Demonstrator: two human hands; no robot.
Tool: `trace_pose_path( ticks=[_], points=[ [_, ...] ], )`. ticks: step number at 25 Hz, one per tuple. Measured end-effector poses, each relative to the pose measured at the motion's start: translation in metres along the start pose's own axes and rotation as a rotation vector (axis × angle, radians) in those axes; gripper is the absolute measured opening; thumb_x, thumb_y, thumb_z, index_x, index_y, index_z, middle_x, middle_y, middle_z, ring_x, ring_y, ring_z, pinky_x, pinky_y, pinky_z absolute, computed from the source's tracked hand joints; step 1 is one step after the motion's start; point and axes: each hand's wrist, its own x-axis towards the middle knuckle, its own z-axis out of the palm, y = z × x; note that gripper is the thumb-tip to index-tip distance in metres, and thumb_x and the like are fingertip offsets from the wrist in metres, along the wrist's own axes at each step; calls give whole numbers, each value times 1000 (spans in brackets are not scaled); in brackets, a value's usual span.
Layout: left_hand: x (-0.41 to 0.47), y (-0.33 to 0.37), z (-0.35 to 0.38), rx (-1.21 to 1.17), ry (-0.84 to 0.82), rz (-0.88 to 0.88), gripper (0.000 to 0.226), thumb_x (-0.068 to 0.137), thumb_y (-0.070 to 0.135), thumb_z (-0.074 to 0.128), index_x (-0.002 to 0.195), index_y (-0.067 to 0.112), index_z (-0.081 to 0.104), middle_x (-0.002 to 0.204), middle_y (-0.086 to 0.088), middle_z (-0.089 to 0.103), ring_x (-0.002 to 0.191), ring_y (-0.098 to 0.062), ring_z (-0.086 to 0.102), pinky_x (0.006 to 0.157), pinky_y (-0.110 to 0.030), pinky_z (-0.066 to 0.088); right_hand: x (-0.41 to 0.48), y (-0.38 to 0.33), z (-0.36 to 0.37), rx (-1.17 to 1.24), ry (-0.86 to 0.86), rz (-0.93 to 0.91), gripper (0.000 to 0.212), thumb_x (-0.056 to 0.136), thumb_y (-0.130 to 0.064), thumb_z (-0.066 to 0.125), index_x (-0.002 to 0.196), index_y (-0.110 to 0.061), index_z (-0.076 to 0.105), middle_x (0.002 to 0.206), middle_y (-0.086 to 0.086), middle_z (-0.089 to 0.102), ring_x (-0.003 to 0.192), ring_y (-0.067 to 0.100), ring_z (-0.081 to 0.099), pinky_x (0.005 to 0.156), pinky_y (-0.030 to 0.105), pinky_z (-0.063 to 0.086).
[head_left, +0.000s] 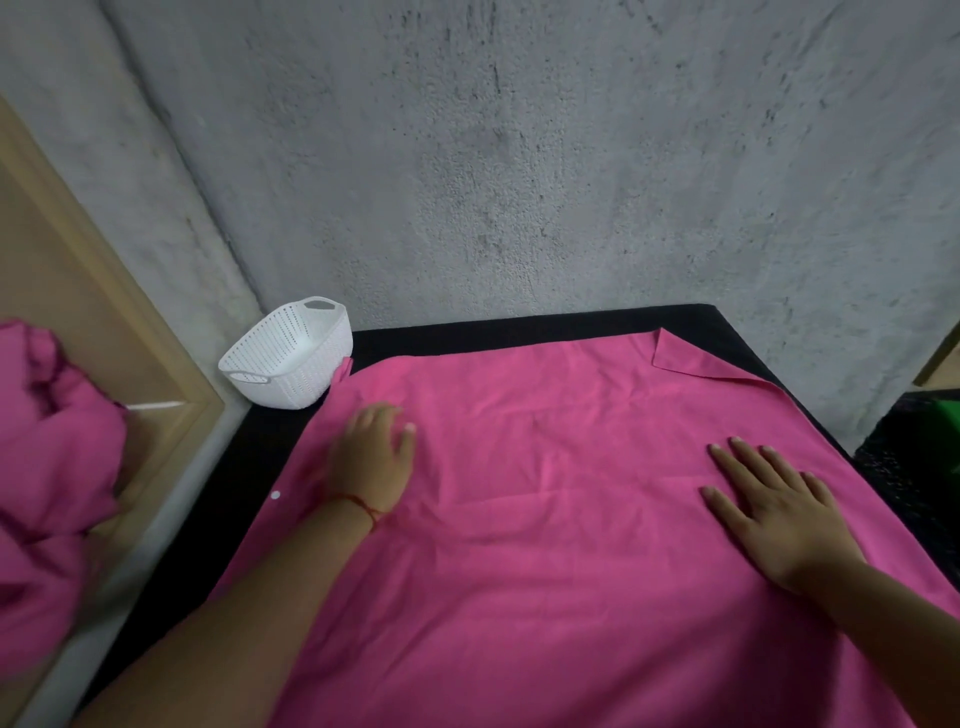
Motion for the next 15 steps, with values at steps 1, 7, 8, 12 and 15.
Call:
trace_pose_path(
  ticks=[1,7,8,12,15],
  points=[
    [9,-24,-17,28,88,-36,52,90,44,39,125,14,63,129,-13,63,118,-39,57,96,-52,49,0,0,1,-1,3,1,81,89,-86,-6,164,-55,-6,175,-20,-4,163,11,0,131,47,12],
    [110,-128,-77,435,-210,-170,51,99,20,51,150,22,43,151,-9,45,127,-40,49,99,-51,46,1,-3,-2,9,47,9,80,88,-83,-7,163,-56,-2,175,-21,-1,163,11,4,129,45,14],
    [123,-137,-75,512,-278,-180,42,104,25,46,146,20,46,146,-11,50,127,-39,51,101,-49,45,1,-4,-1,14,63,6,80,88,-83,-7,163,-56,0,175,-21,1,163,11,6,129,45,15],
    [147,-160,-48,526,-222,-144,34,109,29,43,127,4,57,125,-24,60,115,-45,56,97,-49,47,2,-6,0,23,85,28,78,92,-81,2,164,-54,10,174,-20,11,162,13,14,127,46,20],
    [158,-167,-41,405,-121,-215,35,108,28,47,122,-2,59,121,-31,60,111,-51,56,93,-52,48,2,-6,3,16,95,18,76,93,-81,4,164,-54,13,174,-20,13,162,13,16,126,47,21]
  ],
)
